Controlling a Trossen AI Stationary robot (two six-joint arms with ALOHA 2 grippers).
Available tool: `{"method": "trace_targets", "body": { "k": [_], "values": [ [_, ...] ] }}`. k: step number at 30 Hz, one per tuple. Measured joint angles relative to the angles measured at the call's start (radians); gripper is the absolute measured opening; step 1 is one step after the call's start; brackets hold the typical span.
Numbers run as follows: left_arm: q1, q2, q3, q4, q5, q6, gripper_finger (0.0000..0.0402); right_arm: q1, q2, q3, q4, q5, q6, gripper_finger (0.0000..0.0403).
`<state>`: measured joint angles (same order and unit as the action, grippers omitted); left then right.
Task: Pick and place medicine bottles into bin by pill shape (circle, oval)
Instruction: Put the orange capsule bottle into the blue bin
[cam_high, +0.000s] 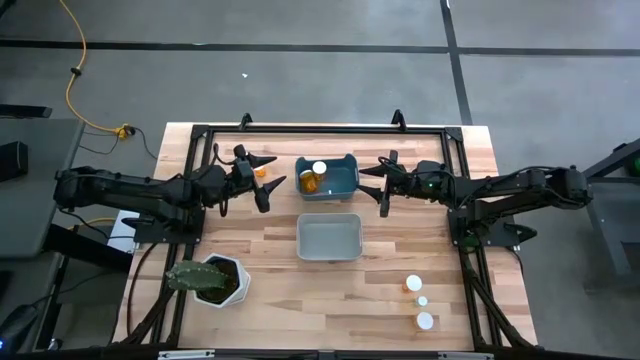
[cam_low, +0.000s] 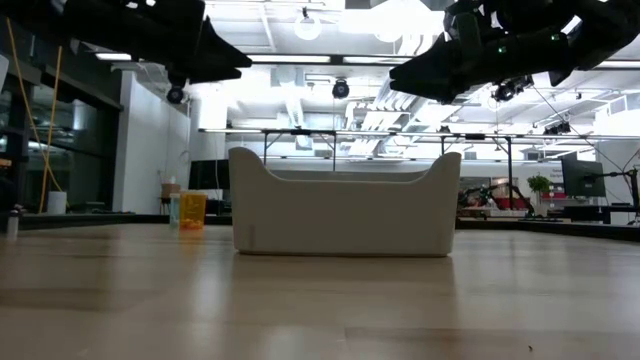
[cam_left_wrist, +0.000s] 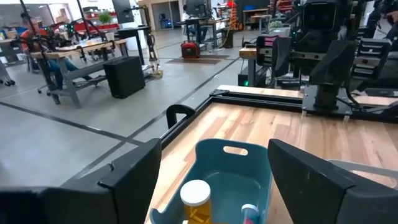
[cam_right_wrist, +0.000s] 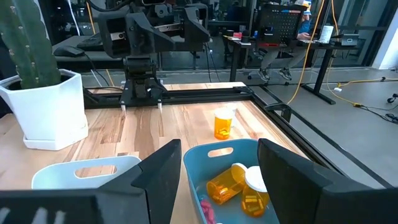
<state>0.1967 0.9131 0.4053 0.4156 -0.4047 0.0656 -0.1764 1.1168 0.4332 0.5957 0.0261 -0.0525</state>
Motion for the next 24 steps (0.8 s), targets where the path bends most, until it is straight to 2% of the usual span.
{"method": "trace_targets", "body": {
  "k": [10, 15, 24],
  "values": [
    [-0.001, 0.0, 0.0, 0.0, 0.001, 0.023, 0.0282, 0.0, 0.0, 0.0, 0.0, 0.0, 0.0, 0.0206],
    [-0.001, 0.0, 0.0, -0.046, 0.034, 0.032, 0.0286, 0.0, 0.0, 0.0, 0.0, 0.0, 0.0, 0.0206],
    [-0.001, 0.0, 0.0, -0.126, -0.065, -0.039, 0.0319, 0.0, 0.0, 0.0, 0.0, 0.0, 0.0, 0.0206]
  ]
}}
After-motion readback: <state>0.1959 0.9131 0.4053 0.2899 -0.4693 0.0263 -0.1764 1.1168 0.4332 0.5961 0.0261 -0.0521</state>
